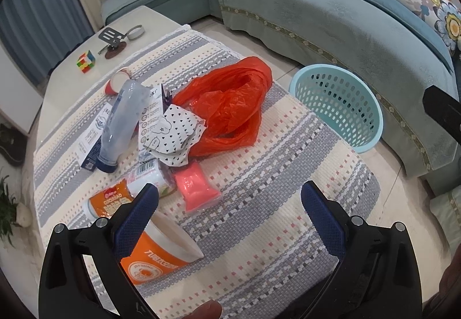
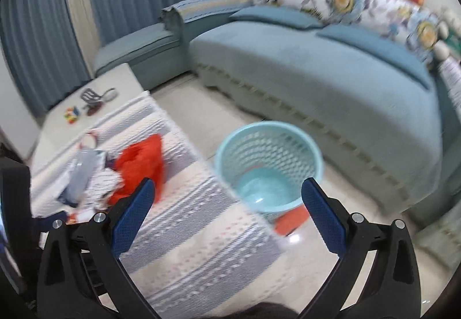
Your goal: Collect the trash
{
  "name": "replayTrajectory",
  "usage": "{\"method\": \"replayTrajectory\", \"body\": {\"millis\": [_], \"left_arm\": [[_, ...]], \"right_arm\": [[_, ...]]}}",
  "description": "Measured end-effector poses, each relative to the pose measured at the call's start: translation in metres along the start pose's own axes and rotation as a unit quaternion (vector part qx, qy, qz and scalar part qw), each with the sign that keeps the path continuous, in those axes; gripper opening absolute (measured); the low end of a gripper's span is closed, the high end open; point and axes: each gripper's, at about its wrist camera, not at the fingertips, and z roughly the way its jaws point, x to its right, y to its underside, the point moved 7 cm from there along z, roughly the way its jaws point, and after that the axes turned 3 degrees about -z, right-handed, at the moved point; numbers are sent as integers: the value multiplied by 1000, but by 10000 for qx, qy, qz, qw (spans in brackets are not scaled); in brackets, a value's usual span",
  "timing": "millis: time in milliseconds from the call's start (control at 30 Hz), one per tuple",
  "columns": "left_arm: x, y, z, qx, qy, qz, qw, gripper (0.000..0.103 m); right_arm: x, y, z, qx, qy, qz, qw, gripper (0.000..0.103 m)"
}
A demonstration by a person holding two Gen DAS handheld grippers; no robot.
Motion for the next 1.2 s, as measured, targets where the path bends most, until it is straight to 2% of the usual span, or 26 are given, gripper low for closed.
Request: {"method": "replayTrajectory", "body": {"millis": [233,600,800,1200], "left_arm": [[1,0,2,-40,-23,4,10000,96],[8,3,3,-71,42,83,9999,96],[7,4,3,-75,82,56,9999,96],[6,5,5,-54,104,52,9999,96]], "right_arm": [[5,2,4,-98,-90,199,9997,97],[10,5,6,-200,227,-10,9995,97],[5,4,2,-132,93,-29,9999,97],[-2,6,6,-142,731,-448,9962,97]]}}
